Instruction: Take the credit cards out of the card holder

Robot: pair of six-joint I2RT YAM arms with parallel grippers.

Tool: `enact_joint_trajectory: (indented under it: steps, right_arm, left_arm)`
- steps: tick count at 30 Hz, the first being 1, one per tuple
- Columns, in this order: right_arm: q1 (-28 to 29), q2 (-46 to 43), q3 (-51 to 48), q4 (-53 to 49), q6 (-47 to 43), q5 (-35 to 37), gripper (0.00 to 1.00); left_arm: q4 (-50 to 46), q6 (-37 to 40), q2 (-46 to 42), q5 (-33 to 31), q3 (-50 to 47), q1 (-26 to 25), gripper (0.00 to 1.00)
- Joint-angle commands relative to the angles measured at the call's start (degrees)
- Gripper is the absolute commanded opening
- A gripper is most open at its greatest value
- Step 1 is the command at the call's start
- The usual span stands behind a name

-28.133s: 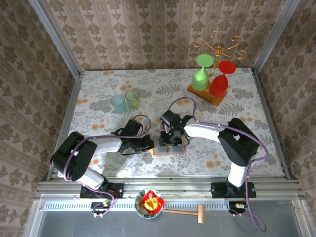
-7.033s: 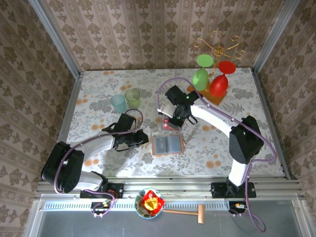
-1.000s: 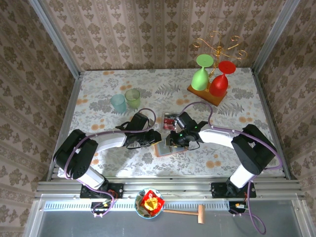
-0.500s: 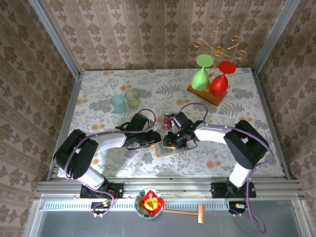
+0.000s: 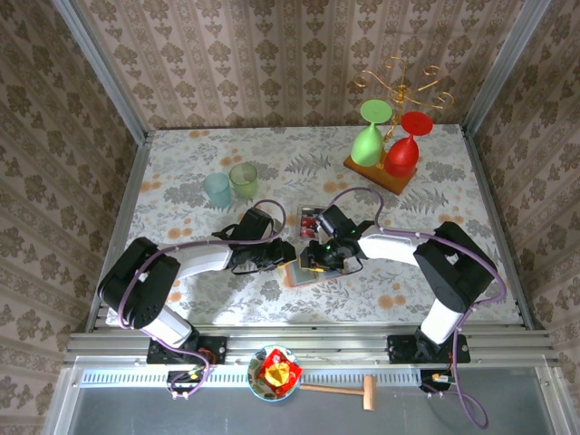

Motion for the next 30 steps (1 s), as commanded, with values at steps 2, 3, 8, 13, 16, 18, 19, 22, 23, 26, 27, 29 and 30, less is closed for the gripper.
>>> enact_joint_trajectory:
  steps: [2,3,8,13,16,18,19,22,23,26,27,29,30]
  right_arm:
    - [-0.86,-2.06,-1.49,-0.4,-0.09,1.05,0.32]
    - [-1.03,-2.18,-1.76,-0.16,-0.09,0.88,0.32]
    - [-2.04,-2.48,-3.14,1.21,0.08,-0.07,0.3]
    - [-2.77,-2.38,-4.42,2.65,0.3,-0.86,0.27]
    - [-3.05,-2.4,-5.21,3.45,0.61,-0.97,0.25]
    - [-3.23,-2.38,-5.63,3.91,0.83,-0.98,0.24]
    - [-3.31,-2.42,-5.89,4.05,0.79,-1.03,0.24]
    - [-3.5,-2.16,-6.56,4.68,1.05,-1.06,0.21]
    - [-3.59,-2.11,-6.78,5.02,1.07,-1.22,0.19]
    - [-3.76,-1.99,-7.32,5.66,1.32,-1.33,0.15]
    - [-3.76,-2.04,-7.4,5.67,1.33,-1.4,0.14]
    - [-3.84,-2.15,-7.5,5.67,1.47,-1.46,0.13]
    - [-3.76,-2.21,-7.5,5.76,1.65,-1.6,0.13]
  left_arm:
    - [0.33,-0.49,0.39,0.56,-0.59,-0.1,0.28]
    - [0.44,-0.52,0.41,0.56,-0.55,-0.06,0.28]
    - [0.65,-0.6,0.45,0.57,-0.39,-0.31,0.28]
    - [0.8,-0.83,0.61,0.48,-0.2,-0.65,0.28]
    - [0.84,-0.85,0.83,0.48,-0.03,-0.77,0.28]
    - [0.92,-0.92,1.04,0.48,0.15,-1.01,0.28]
    - [1.01,-1.0,1.13,0.48,0.22,-1.07,0.28]
    - [1.11,-1.0,1.35,0.48,0.56,-1.43,0.28]
    - [1.21,-1.09,1.53,0.48,0.76,-1.42,0.28]
    - [1.34,-1.04,1.78,0.34,1.09,-1.68,0.29]
    - [1.3,-1.09,1.92,0.39,1.2,-1.7,0.29]
    - [1.35,-1.09,1.98,0.18,1.13,-1.71,0.29]
    - [1.21,-1.09,1.95,0.01,0.95,-1.7,0.29]
